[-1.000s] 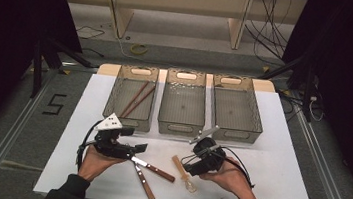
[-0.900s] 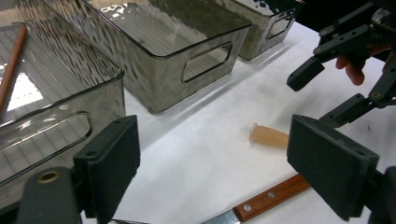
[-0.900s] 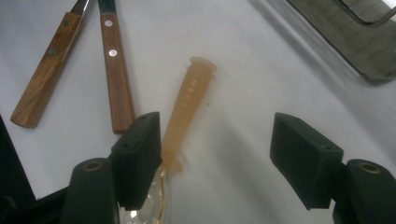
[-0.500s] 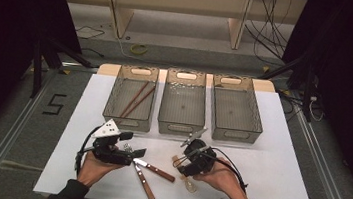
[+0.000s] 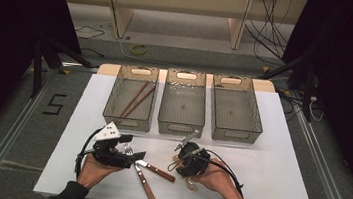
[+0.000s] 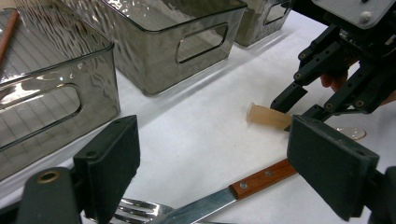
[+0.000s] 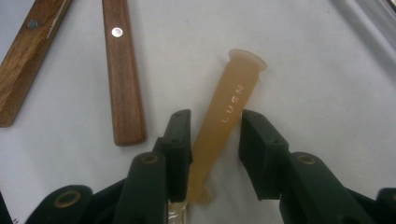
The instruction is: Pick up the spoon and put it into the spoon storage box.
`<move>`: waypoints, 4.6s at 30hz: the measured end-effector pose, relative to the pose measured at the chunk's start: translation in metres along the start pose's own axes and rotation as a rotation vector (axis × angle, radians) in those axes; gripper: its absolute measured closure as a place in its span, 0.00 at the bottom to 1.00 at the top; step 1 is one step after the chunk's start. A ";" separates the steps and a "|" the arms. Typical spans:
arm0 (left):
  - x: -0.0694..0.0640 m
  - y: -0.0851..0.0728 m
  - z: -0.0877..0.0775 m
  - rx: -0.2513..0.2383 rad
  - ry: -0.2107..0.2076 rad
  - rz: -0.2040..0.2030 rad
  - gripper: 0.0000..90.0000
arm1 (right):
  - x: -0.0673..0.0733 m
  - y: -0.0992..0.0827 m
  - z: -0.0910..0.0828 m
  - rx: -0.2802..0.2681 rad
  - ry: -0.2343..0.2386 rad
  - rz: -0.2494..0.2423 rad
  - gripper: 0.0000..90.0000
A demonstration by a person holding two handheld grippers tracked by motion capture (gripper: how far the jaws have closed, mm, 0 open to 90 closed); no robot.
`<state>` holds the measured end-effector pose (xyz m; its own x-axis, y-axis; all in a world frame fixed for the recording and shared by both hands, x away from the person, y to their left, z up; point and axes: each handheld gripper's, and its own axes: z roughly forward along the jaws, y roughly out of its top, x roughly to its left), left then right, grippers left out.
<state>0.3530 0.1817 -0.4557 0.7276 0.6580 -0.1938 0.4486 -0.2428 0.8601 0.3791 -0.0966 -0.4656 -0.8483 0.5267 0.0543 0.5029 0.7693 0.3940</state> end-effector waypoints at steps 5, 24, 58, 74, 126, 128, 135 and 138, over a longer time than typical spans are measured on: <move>0.000 0.000 0.000 -0.004 0.001 0.000 0.19 | 0.000 0.001 0.000 0.011 -0.008 -0.007 0.74; 0.001 -0.001 0.000 0.001 -0.006 0.004 0.19 | -0.003 0.000 -0.011 0.000 -0.029 -0.019 0.86; 0.005 -0.001 0.000 -0.010 -0.003 -0.008 0.19 | -0.064 0.044 -0.094 -0.293 -0.074 0.091 0.86; 0.009 -0.001 -0.002 -0.011 0.002 -0.007 0.19 | -0.101 0.092 -0.090 -0.286 -0.160 0.115 0.86; 0.010 0.000 -0.003 -0.017 0.007 -0.007 0.19 | -0.101 0.094 -0.078 -0.272 -0.105 0.102 0.43; 0.010 0.000 -0.003 -0.017 0.007 -0.006 0.19 | -0.096 0.090 -0.079 -0.274 -0.096 0.090 0.42; 0.010 0.001 -0.004 -0.003 0.009 0.010 0.19 | -0.083 0.076 -0.080 -0.284 -0.075 0.077 0.40; 0.009 0.001 -0.004 0.005 0.008 0.018 0.19 | -0.078 0.066 -0.081 -0.299 -0.046 0.077 0.40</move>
<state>0.3585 0.1901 -0.4544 0.7318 0.6588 -0.1743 0.4377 -0.2584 0.8612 0.4655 -0.1161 -0.3698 -0.7979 0.6002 0.0560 0.4885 0.5894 0.6434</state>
